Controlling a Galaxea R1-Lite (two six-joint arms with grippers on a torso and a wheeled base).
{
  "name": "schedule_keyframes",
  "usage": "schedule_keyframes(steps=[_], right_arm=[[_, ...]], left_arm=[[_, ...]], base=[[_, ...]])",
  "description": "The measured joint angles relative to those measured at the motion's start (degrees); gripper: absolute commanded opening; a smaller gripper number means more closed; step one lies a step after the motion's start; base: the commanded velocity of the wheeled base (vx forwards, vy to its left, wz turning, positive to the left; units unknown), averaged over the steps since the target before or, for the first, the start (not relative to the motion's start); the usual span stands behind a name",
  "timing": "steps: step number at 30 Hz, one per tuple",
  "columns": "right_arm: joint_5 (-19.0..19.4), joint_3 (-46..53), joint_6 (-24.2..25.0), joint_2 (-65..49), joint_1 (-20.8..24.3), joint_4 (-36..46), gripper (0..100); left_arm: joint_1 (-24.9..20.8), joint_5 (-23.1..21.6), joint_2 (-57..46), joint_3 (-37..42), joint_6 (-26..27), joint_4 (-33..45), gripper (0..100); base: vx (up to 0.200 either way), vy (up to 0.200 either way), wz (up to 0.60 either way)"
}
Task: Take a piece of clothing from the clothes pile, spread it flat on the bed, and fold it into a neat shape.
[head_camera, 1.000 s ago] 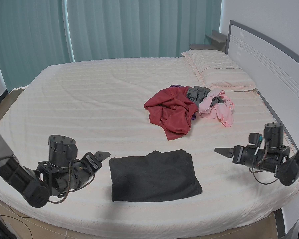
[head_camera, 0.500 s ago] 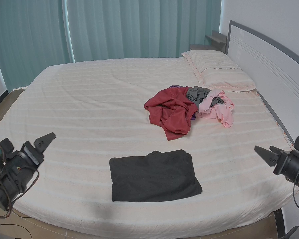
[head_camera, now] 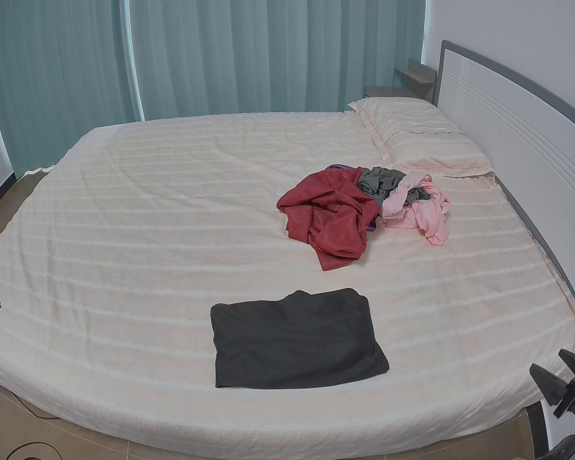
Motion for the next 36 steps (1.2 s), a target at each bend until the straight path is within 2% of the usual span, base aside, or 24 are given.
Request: schedule_keyframes(steps=[4, 8, 14, 18, 22, 29, 31, 36], right_arm=[[0.4, -1.5, -2.6, -8.9, -2.4, 10.4, 100], [0.6, -2.9, -5.3, -17.3, -3.7, 16.5, 100], [0.5, -3.3, -7.8, -26.5, -5.4, 23.4, 100], [-0.1, -2.7, -9.1, -29.2, -5.9, 22.7, 100], [-3.0, -2.2, -11.5, -30.3, -6.1, 22.1, 100], [-5.8, -1.5, -12.8, -31.1, -6.1, 20.7, 100], [-7.1, -1.2, -13.0, -31.2, -6.1, 19.8, 100], [-9.2, -0.8, -13.2, -31.2, -6.1, 19.1, 100]], left_arm=[[4.5, 0.2, -7.9, 0.1, 4.4, 5.0, 100], [9.6, 0.3, -13.9, 0.3, 8.3, 8.1, 100], [13.6, 0.9, -19.2, 0.3, 10.5, 10.7, 100], [14.5, 3.6, -20.8, 0.4, 10.4, 10.9, 100], [14.7, 7.3, -21.6, 0.7, 10.4, 10.9, 100], [14.8, 17.6, -22.1, 1.3, 11.0, 10.9, 100], [14.8, 19.0, -22.1, 1.7, 11.4, 10.9, 100], [14.8, 19.1, -22.1, 5.2, 13.5, 10.4, 100]], base=[[0.000, 0.000, 0.00], [0.000, 0.000, 0.00], [0.000, 0.000, 0.00], [0.000, 0.000, 0.00], [0.000, 0.000, 0.00], [0.000, 0.000, 0.00], [0.000, 0.000, 0.00], [0.000, 0.000, 0.00]])
